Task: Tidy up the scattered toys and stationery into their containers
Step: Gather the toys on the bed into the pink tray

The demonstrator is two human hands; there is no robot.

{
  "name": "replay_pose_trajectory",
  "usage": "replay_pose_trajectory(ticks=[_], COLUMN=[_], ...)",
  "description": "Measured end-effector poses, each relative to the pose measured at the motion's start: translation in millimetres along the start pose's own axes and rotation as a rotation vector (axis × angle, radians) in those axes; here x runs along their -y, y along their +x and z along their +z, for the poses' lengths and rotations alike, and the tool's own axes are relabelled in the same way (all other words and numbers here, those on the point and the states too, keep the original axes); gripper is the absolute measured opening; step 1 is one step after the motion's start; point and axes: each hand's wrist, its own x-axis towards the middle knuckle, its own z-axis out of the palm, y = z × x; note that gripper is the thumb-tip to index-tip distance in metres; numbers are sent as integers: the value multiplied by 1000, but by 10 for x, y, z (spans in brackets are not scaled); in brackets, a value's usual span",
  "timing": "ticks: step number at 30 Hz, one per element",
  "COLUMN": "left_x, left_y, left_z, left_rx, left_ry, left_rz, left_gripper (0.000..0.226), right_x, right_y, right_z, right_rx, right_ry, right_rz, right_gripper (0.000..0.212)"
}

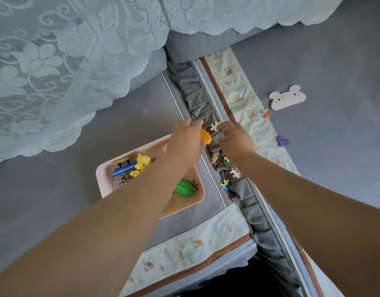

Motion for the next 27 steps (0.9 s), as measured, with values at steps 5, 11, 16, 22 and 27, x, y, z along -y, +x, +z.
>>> replay_pose_trajectory(ticks=[5,11,16,22,27], left_x=[-224,-278,-214,-202,-303], left_y=[320,462,500,524,430], left_z=[210,496,617,620,608], left_rx=[32,82,119,148,210], left_ry=[-38,-31,-71,-160,-209], left_rz=[-49,-179,-201,-211,-213], left_gripper=[47,52,45,26,26], right_x=[-179,-230,-194,-136,-211], right_y=[337,681,767,772,557], right_z=[-110,-30,81,107,78], right_rx=[24,39,55,45,6], right_ry=[-17,-53,-178,-221,-61], right_rz=[-1,-92,-92,24,147], right_gripper=[50,40,30,22,9])
